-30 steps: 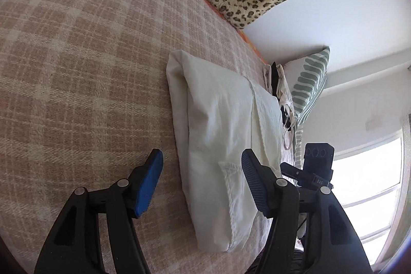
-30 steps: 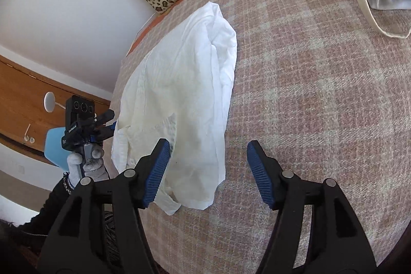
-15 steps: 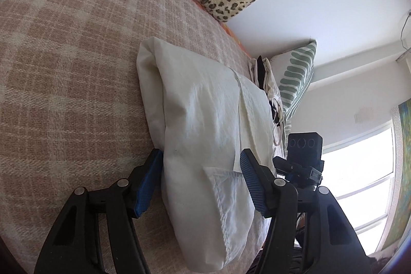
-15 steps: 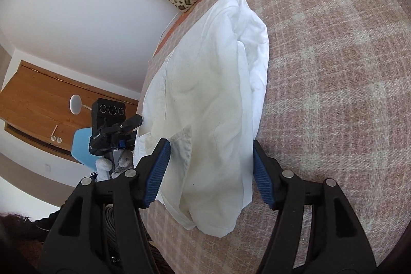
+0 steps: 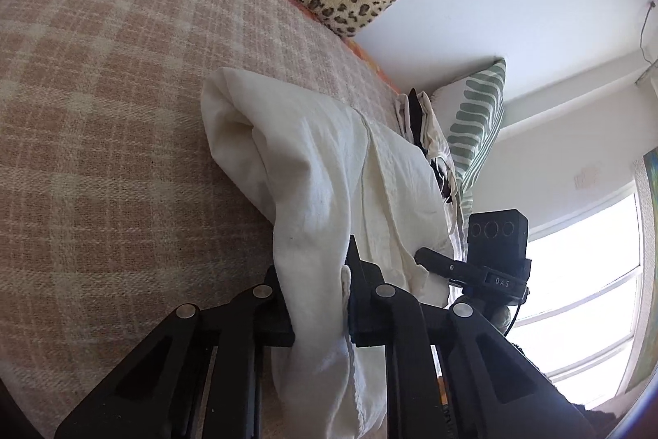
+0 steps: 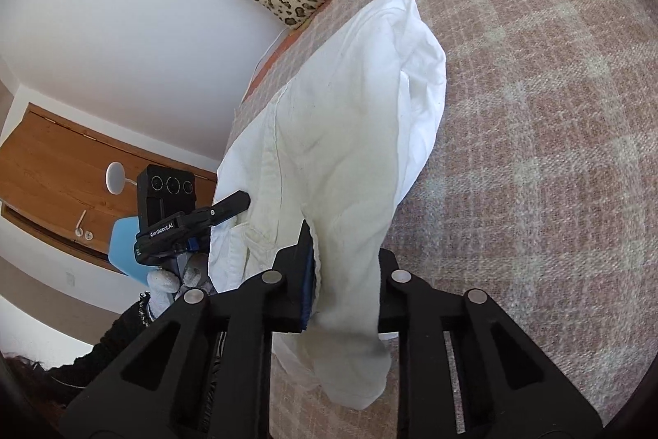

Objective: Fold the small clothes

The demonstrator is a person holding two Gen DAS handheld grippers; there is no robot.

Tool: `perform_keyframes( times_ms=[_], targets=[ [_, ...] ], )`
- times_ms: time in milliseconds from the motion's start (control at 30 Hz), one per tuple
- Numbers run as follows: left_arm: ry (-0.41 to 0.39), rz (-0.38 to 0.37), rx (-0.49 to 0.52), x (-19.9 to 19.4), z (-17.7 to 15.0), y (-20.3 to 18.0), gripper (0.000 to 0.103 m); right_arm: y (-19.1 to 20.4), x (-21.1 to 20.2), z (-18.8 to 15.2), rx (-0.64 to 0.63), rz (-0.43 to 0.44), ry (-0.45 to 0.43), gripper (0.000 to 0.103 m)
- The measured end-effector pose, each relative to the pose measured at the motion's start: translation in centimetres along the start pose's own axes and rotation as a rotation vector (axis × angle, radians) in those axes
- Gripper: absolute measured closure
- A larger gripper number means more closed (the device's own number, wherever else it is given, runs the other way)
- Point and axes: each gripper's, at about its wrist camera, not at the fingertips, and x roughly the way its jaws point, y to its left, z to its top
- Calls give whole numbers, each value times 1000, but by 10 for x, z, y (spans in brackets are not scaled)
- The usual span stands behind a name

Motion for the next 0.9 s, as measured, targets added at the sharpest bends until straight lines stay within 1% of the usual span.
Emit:
perform_keyframes(
  times_ms=[167,300,433,633,900],
  targets=[
    [-26,19,82,-5,2,-29,90,30,-11,0,-116,-104,-16,89],
    [-34,12,131,-2,6,-52,90,45,-35,1,-173,-144,-51,89],
    [-33,-8,181,10,16,-81,91,54,-66,5,-213,-184,-95,89],
    [-19,-51,270,52,36,-136,90,45,-127,17,-246,-268,-178,89],
    [-2,-117,378,131,73,-217,91,7,-216,48,-253,-374,-273,89]
  ],
)
